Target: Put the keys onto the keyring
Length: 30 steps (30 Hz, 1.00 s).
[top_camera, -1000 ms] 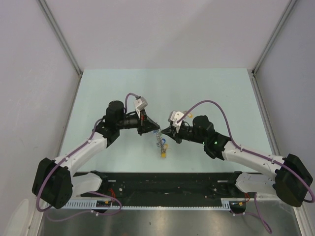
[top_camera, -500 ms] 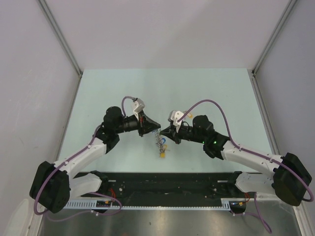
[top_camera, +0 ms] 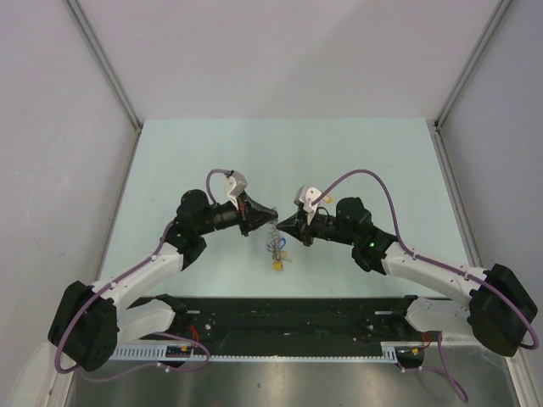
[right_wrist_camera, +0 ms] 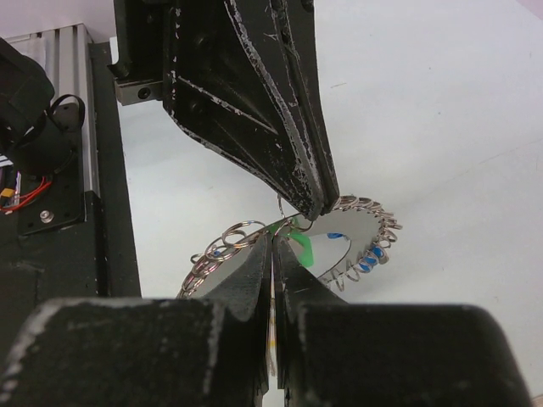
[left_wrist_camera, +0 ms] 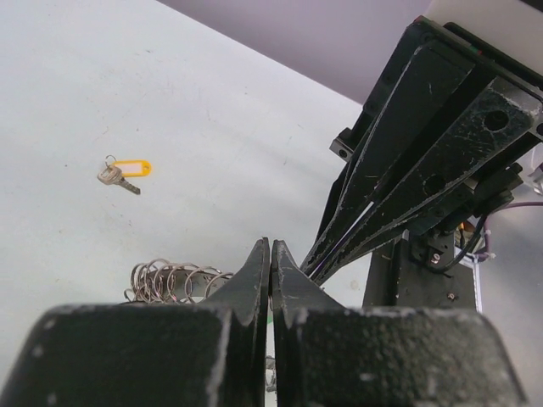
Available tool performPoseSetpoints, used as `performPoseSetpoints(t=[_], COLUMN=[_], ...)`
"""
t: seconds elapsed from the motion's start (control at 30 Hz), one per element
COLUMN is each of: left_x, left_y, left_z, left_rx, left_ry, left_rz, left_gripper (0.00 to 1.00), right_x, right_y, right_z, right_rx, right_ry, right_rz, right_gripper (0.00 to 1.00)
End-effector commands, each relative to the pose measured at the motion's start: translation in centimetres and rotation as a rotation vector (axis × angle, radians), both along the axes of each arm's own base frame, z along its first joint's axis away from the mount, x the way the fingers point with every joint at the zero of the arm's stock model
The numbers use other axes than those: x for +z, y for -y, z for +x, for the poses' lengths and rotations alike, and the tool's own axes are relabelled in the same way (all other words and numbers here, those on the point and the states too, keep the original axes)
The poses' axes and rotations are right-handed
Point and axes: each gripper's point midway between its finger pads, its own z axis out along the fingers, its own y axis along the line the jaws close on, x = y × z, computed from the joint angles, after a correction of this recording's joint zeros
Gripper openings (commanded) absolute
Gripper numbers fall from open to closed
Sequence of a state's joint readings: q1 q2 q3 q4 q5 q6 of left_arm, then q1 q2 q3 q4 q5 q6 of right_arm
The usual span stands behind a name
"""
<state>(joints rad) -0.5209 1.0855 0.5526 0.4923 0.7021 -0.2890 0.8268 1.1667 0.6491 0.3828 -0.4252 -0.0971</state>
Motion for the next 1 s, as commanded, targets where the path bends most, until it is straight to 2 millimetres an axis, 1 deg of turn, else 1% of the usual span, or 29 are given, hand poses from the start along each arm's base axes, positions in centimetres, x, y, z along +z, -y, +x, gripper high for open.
performPoseSetpoints(t=[0.0,0.03,0.07,0.1,0.13,0.17,0.2,0.23,0.3,0.33,0.4,0.43,0.47,0.5,0.53,0.57,0.6,0.63,0.67,0.7,0.77,0.8,0.87,0.97], left_x=[3.2,2.8,2.9,2.7,2.0,2.3,1.6,1.9,1.5,1.7,1.3,1.4,1.5,0.8,1.2,0.8,0.1,0.6,-0.3,-0.3,-0.9,-0.8,-1.3,-1.2], left_y=[0.2,0.1,0.2,0.3,0.2,0.2,0.1,0.2,-0.1,-0.1,-0.5,-0.6,-0.6,-0.9,-0.9,-0.8,-1.1,-1.0,-1.0,-1.0,-0.8,-0.7,-0.8,-0.8], left_z=[0.4,0.4,0.5,0.6,0.8,0.9,1.0,1.1,1.3,1.4,1.4,1.5,1.3,1.2,1.3,0.9,0.9,0.9,0.7,0.5,0.1,-0.3,-0.3,-0.3], left_rx=[0.014,0.008,0.005,0.005,0.005,0.004,0.003,-0.002,-0.001,0.001,-0.01,-0.018,-0.047,-0.065,-0.086,-0.134,-0.16,-0.185,-0.223,-0.262,-0.327,-0.361,-0.383,-0.417], left_ry=[0.104,0.094,0.098,0.092,0.079,0.085,0.077,0.088,0.088,0.097,0.104,0.111,0.114,0.105,0.125,0.111,0.105,0.124,0.094,0.104,0.106,0.121,0.152,0.194], left_rz=[-0.056,-0.036,-0.029,-0.016,0.012,0.022,0.055,0.062,0.092,0.095,0.122,0.132,0.138,0.166,0.177,0.186,0.208,0.207,0.22,0.227,0.232,0.231,0.255,0.261], left_gripper=[0.0,0.02,0.05,0.08,0.14,0.16,0.18,0.21,0.22,0.24,0.26,0.27,0.29,0.32,0.34,0.35,0.38,0.4,0.43,0.47,0.52,0.56,0.58,0.62], right_x=[0.7,0.7,0.6,0.5,0.3,0.3,0.1,-0.2,-0.3,-0.3,-0.4,-0.5,-0.6,-0.7,-0.7,-0.8,-0.9,-0.9,-0.9,-1.0,-1.0,-0.9,-0.8,-0.3], right_y=[0.0,0.2,0.3,0.4,0.6,0.6,0.7,0.7,0.7,0.6,0.6,0.6,0.5,0.5,0.5,0.5,0.5,0.5,0.5,0.5,0.5,0.5,0.6,0.5], right_z=[0.1,0.1,0.3,0.4,0.4,0.3,0.4,0.3,0.4,0.4,0.5,0.4,0.4,0.3,0.3,0.3,0.2,0.1,0.1,0.0,0.0,0.1,0.1,0.0], right_rx=[-0.003,-0.008,-0.017,-0.017,-0.02,-0.016,-0.011,-0.001,0.012,0.018,0.024,0.033,0.038,0.043,0.047,0.049,0.056,0.063,0.064,0.069,0.071,0.069,0.068,0.074], right_ry=[0.037,0.041,0.048,0.061,0.064,0.067,0.071,0.066,0.073,0.074,0.076,0.079,0.08,0.078,0.08,0.082,0.077,0.078,0.079,0.076,0.076,0.076,0.078,0.086], right_rz=[0.015,0.006,-0.001,-0.012,-0.022,-0.026,-0.037,-0.047,-0.067,-0.074,-0.086,-0.09,-0.094,-0.101,-0.106,-0.108,-0.115,-0.118,-0.118,-0.122,-0.123,-0.123,-0.125,-0.119], right_gripper=[0.0,0.0,0.0,0.0,0.0,0.0,0.0,0.0,0.0,0.0,0.0,0.0,0.0,0.0,0.0,0.0,0.0,0.0,0.0,0.0,0.0,0.0,0.0,0.0])
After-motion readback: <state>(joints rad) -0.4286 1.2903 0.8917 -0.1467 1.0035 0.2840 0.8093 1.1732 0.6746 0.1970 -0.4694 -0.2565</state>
